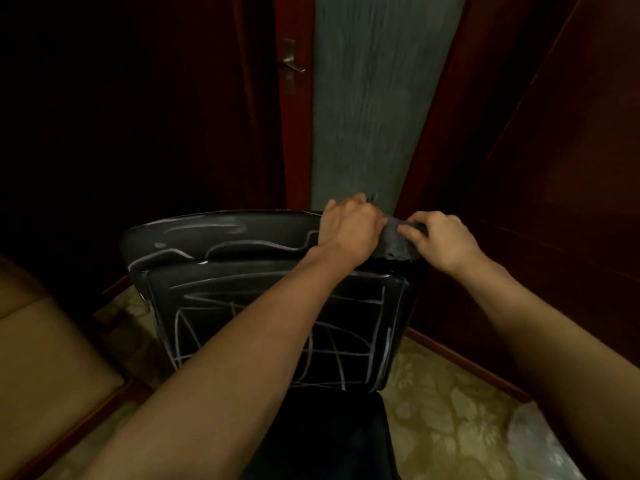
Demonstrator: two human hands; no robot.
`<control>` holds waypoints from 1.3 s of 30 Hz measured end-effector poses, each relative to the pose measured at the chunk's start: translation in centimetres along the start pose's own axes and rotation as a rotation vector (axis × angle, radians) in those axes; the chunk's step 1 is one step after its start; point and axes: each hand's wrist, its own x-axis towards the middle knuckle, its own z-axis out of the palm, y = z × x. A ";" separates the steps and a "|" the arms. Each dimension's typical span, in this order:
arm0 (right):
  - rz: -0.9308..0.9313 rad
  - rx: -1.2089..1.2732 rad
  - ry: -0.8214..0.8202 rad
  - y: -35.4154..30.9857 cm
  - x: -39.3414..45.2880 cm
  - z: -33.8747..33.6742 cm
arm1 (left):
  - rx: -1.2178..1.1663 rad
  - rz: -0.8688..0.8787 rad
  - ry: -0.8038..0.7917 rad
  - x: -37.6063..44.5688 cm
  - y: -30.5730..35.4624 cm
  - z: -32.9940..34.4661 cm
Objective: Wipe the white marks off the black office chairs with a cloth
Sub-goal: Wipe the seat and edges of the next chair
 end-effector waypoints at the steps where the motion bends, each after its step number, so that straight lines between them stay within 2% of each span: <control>1: -0.018 -0.009 -0.008 -0.1 0.3 0.1 | 0.007 -0.020 -0.002 0.0 -0.2 0.0; 8: -0.155 0.016 -0.058 -1.7 2.7 0.3 | 0.098 -0.101 0.044 -0.3 -2.2 -0.6; 15: -0.149 0.035 -0.071 -5.2 3.8 1.4 | 0.121 -0.159 0.079 -1.1 -4.9 -1.6; 20: -0.114 0.045 -0.074 -11.0 4.2 2.3 | 0.059 -0.300 0.058 -2.3 -8.7 -3.1; 26: -0.207 -0.013 -0.154 -17.7 4.8 3.3 | 0.098 -0.397 0.069 -4.5 -13.8 -5.2; 31: -0.362 -0.172 -0.149 -25.9 3.4 5.8 | 0.179 -0.481 0.113 -9.2 -19.5 -7.1; 39: -0.608 -0.181 -0.202 -37.8 -0.8 11.1 | 0.185 -0.751 0.187 -18.7 -27.7 -10.4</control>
